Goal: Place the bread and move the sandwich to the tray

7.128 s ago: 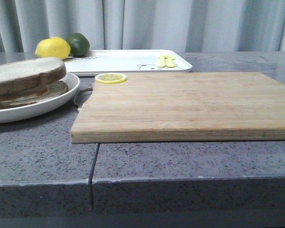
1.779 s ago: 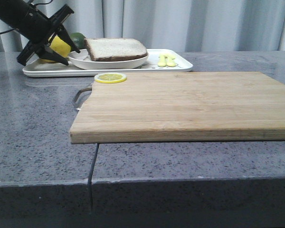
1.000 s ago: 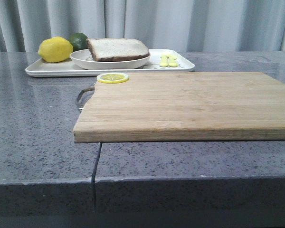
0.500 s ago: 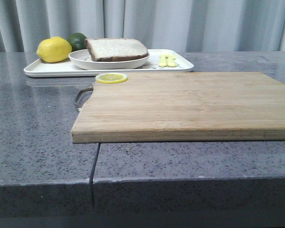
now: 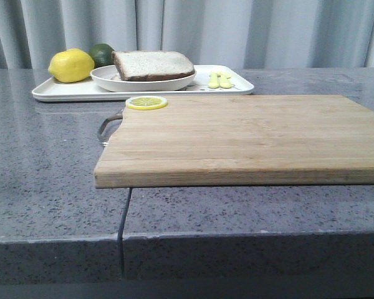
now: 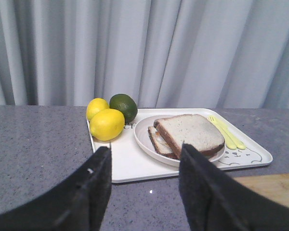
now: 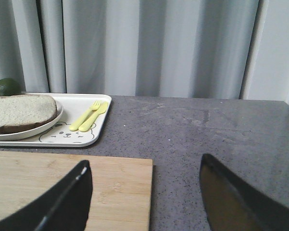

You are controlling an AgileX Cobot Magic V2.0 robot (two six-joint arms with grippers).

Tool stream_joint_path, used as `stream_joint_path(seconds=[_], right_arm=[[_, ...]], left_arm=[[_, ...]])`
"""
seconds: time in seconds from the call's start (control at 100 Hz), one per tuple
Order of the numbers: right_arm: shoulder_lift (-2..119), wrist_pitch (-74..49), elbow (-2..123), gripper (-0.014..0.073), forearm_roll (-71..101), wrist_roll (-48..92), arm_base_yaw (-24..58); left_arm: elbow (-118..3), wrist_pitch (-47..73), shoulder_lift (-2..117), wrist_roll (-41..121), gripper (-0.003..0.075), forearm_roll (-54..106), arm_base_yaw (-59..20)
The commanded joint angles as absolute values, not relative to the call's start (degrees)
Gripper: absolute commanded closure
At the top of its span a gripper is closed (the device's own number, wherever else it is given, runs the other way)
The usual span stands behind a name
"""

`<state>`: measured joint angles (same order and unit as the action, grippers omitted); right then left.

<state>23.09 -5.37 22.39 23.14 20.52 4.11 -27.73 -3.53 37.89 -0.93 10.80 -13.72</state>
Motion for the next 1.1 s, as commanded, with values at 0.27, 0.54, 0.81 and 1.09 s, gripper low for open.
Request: stream_joint_path(seconds=[0.27, 0.54, 0.81, 1.09], right_arm=[[18.1, -2.5, 21.0, 0.0106, 22.6, 21.2, 3.8], [18.1, -3.4, 20.9, 0.0358, 22.6, 21.2, 3.8], [18.1, -3.6, 20.8, 0.0661, 22.6, 21.2, 3.8], [18.1, -3.6, 20.8, 0.0661, 22.6, 21.2, 3.8]], left_arm=[[-17.5, -14.4, 29.7, -1.0, 0.0416, 10.2, -14.3], [-16.3, -14.2, 29.7, -1.0, 0.0555, 10.2, -14.3], [-16.3, -14.2, 29.7, -1.0, 0.0739, 10.2, -14.3], [-16.3, -14.2, 29.7, -1.0, 0.0739, 10.2, -14.3]])
